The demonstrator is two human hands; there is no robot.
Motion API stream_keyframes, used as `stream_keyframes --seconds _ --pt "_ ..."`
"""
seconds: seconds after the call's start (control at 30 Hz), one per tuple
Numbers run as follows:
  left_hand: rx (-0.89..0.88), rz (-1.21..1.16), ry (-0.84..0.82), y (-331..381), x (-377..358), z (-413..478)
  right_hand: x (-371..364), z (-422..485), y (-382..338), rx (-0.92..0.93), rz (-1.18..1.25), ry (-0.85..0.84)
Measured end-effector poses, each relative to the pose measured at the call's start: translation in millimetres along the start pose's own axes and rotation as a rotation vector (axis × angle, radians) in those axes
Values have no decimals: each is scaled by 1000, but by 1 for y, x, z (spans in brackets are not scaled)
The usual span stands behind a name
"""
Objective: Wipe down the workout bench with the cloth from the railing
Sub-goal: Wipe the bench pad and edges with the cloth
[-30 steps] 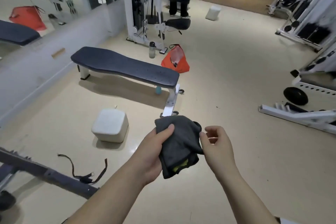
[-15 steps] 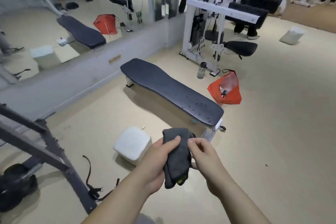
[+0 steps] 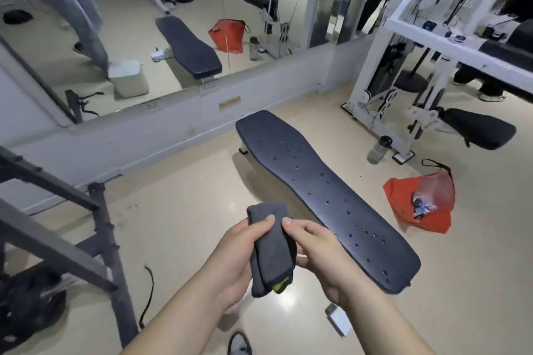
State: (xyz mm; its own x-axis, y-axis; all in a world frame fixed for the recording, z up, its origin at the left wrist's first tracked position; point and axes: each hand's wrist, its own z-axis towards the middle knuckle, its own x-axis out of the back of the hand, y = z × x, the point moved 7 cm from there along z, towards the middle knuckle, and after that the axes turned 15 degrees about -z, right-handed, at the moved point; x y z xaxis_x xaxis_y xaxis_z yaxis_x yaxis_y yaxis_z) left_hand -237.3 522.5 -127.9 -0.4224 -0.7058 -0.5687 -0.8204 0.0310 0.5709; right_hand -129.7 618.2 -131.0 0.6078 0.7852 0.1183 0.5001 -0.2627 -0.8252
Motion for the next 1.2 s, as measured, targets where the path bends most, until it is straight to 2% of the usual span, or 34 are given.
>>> stream_keyframes --seconds 0.1,0.13,0.27,0.4,0.5,0.6,0.77,0.9,1.03,1.2 --pt "-20 34 11 44 -23 60 32 55 -39 40 -9 251" --pt "-26 48 24 56 -32 78 42 71 -54 68 -43 284" --pt "-18 113 14 91 -70 147 58 139 -100 81 -67 120" --pt "-4 102 -4 122 -110 226 90 222 -136 57 -25 56" --pt "6 101 41 146 -132 284 111 285 -163 45 22 -49" --pt "29 131 71 170 -159 335 140 349 -181 -11 75 -27" --pt "-76 243 175 224 -185 393 171 433 -217 -63 133 19" --pt "-90 314 242 260 -169 433 173 481 -242 -91 276 45" --pt "-37 407 295 284 -134 483 159 528 -238 -226 387 42" --pt "21 555 226 320 -94 557 125 590 -214 -347 493 161"
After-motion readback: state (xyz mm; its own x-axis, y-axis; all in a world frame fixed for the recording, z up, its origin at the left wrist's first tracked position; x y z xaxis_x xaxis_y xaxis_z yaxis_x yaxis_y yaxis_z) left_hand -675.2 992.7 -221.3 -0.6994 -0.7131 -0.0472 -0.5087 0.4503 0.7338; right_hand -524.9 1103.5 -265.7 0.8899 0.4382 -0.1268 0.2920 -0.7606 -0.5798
